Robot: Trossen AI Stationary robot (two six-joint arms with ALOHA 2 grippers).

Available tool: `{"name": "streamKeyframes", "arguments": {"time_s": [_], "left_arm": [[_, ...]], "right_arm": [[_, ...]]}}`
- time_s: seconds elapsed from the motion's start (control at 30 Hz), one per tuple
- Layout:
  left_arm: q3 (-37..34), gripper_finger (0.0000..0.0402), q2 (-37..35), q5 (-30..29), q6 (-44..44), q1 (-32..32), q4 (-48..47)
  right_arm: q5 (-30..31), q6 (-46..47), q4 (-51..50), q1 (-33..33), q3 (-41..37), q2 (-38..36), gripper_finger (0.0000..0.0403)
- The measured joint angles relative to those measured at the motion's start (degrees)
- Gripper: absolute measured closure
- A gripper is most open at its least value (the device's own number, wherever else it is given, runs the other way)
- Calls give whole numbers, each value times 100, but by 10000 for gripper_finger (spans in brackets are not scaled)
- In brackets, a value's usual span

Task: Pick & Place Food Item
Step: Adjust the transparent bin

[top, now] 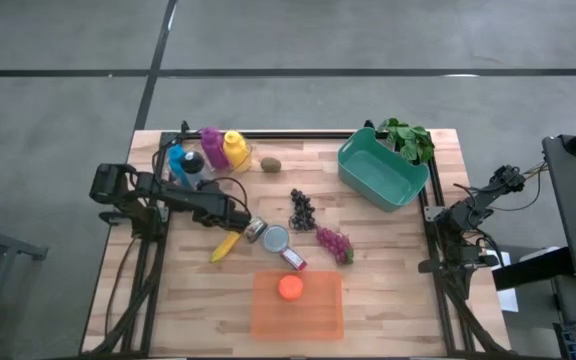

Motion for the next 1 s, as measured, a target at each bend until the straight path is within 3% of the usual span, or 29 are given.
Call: {"name": "streamKeyframes", "arguments": {"time_s": [0.73, 1.0], "left_arm": [[-1, 209, 0, -1104, 18, 132, 858], [2, 209, 0, -1140, 341, 214, 1168]], "right_arm": [[0, 1, 2, 0, -1, 0, 395], [0, -1, 1, 0, -2, 0, 395]]}}
